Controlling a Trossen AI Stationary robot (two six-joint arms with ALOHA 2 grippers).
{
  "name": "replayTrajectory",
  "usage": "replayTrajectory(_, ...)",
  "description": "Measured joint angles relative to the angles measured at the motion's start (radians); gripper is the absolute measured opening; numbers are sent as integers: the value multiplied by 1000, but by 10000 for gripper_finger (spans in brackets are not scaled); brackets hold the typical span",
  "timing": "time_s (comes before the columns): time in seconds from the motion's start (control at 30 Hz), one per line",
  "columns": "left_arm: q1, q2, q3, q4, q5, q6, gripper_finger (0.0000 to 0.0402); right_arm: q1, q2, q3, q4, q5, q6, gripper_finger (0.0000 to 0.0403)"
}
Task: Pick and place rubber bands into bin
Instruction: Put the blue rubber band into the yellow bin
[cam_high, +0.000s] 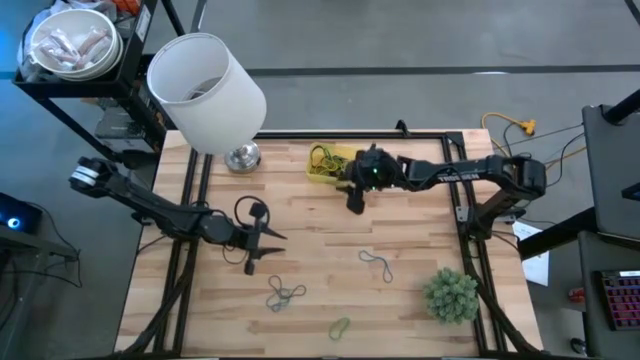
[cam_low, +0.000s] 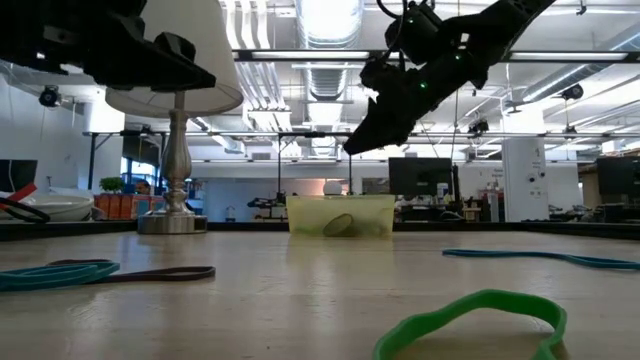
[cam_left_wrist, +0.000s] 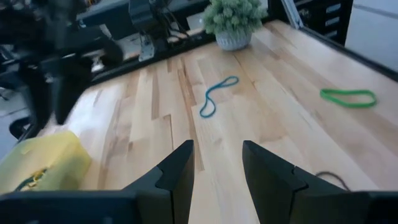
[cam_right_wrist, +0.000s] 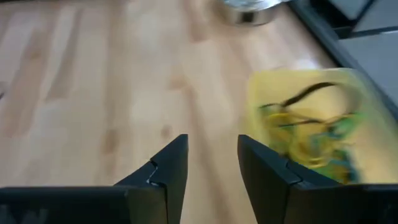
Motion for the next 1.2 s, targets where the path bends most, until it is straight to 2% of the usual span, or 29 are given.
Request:
replayTrajectory(0.2,0,51,0,13,0,1,121,95,0,-74,-1,-11,-12,131)
replayTrajectory(0.47,1,85,9,21,0,-4,121,245,0,-177,0,-11,103,116)
replayTrajectory(0.6,0,109,5,17,39,-114,121,345,0,-213,1,-7,165,109)
replayTrajectory(0.7,-13,158,2,16,107,-191,121,420,0,-226,2,43,184,104)
replayTrajectory(0.83,-59,261,14,15,112,-226,121,496,0,-230,3,143,174,97)
replayTrajectory(1.07,-117,401,89,16,119,-236,121,521,0,-230,6,202,160,88)
replayTrajectory(1.2,-132,449,119,17,174,-238,121,521,0,-230,6,203,163,84)
